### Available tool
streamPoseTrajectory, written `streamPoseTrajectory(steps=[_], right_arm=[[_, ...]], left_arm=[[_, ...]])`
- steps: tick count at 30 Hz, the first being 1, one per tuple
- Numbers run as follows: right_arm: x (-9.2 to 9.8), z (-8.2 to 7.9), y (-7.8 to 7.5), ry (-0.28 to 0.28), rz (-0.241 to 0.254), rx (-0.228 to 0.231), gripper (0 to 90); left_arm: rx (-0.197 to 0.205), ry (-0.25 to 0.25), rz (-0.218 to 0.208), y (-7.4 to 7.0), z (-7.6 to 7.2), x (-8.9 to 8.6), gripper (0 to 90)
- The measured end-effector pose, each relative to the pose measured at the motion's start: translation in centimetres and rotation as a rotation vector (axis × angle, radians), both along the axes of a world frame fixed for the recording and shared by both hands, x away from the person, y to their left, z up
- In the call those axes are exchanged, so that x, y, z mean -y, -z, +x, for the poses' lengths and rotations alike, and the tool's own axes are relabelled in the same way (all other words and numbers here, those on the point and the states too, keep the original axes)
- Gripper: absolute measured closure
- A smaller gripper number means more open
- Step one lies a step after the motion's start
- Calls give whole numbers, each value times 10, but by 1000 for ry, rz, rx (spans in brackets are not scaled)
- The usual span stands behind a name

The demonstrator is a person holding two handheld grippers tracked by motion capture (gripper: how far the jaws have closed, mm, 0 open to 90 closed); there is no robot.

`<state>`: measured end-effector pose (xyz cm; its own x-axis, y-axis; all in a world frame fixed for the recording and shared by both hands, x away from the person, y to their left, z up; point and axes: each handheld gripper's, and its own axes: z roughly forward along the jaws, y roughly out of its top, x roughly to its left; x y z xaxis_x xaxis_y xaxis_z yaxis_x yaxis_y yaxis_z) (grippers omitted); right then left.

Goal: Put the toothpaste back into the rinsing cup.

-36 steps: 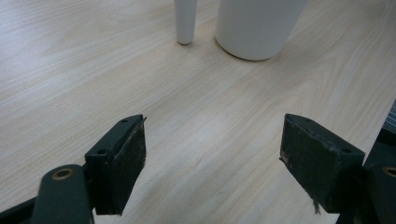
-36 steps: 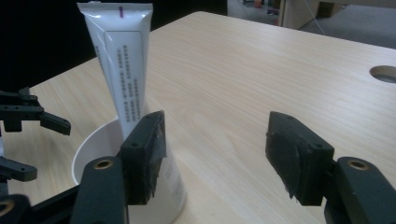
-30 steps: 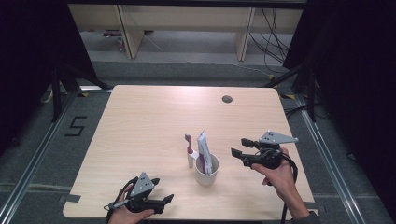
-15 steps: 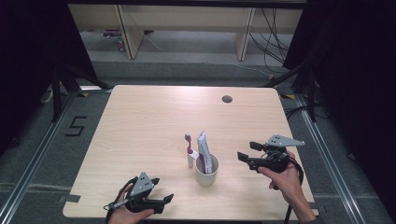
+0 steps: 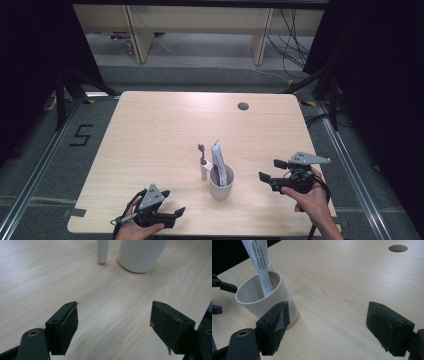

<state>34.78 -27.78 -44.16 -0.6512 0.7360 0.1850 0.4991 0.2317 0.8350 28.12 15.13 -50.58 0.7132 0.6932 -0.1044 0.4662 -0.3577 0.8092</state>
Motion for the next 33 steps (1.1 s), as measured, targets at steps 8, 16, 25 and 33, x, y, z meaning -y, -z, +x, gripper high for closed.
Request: streamPoseTrajectory(steps=[8, 16, 25, 33], right_arm=[[6, -8, 9, -20, -21, -31, 197], [9, -15, 16, -16, -16, -79, 197], [17, -25, 23, -29, -74, -61, 197], [25, -37, 28, -4, -51, -79, 169]], left_arm=[[5, -10, 5, 1, -2, -2, 221], [4, -15, -18, 1, -4, -3, 222], [7, -15, -14, 0, -5, -2, 221], [16, -11, -14, 1, -4, -1, 221]])
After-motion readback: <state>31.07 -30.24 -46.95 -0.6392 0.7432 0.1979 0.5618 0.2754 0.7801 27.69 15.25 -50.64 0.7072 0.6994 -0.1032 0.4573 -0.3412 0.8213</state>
